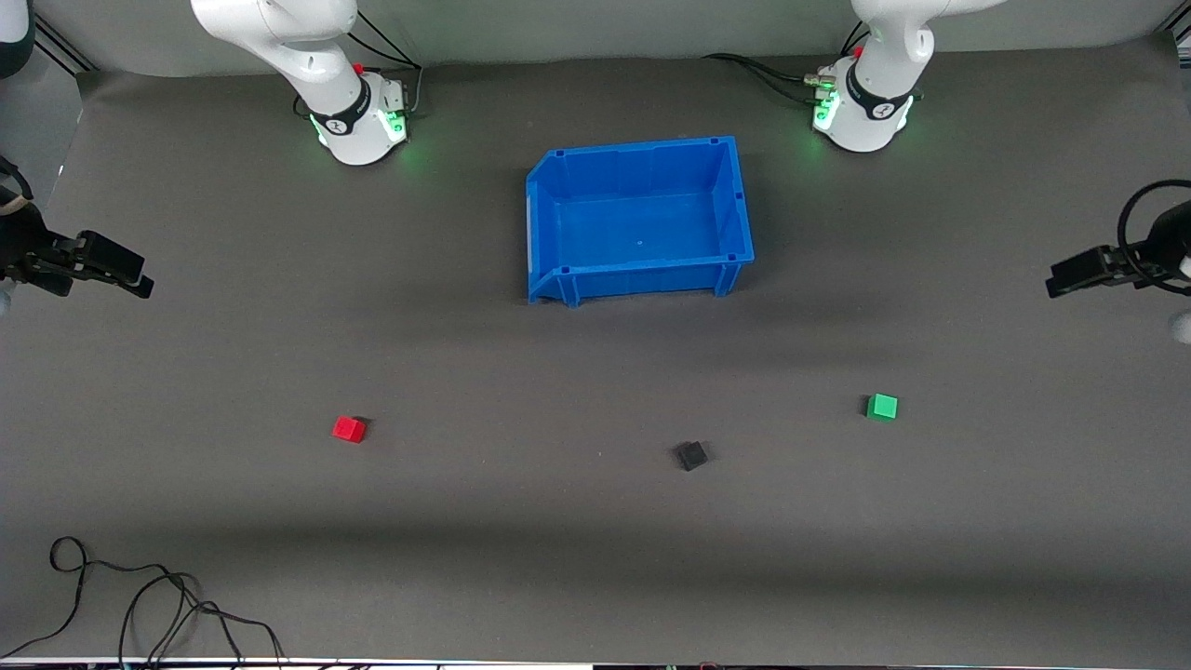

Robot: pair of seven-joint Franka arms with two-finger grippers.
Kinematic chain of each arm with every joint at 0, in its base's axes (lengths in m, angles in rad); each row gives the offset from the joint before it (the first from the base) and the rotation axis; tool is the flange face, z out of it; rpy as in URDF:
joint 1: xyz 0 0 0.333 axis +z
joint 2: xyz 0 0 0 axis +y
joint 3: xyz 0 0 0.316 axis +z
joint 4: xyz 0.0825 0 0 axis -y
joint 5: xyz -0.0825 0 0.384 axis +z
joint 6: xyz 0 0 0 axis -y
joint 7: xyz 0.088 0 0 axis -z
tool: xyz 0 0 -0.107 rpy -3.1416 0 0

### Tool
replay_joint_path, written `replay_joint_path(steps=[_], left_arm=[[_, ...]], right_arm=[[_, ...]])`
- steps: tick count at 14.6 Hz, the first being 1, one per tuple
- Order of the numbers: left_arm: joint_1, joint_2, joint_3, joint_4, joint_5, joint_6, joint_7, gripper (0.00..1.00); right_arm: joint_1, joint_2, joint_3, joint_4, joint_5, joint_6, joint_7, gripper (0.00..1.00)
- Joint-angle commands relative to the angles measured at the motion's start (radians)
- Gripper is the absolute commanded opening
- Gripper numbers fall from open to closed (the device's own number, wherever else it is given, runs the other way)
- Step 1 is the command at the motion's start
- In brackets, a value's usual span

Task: Attach green and red cubes to black cube

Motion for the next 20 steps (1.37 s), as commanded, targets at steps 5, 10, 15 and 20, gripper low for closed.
replay_joint_path(steps=[5,10,15,20], left_arm=[[0.004,0.08,-0.008,-0.106,0.038,0.157,-0.236,1.0],[-0.022,0.175,-0.017,-0.115,0.039,0.257,-0.536,1.0],[-0.062,0.288,-0.016,-0.12,0.05,0.295,-0.92,1.0],[-0.067,0.293,-0.016,-0.3,0.047,0.542,-1.195,0.98]], right_arm=[[-0.014,0.059,0.002,0.027,0.006,-0.028,-0.026,1.0],[0.0,0.213,0.006,0.014,0.02,-0.008,-0.026,1.0],[0.003,0.261,0.005,-0.175,0.066,0.271,0.0,1.0],[0.005,0.387,0.006,-0.203,0.103,0.458,0.088,1.0]])
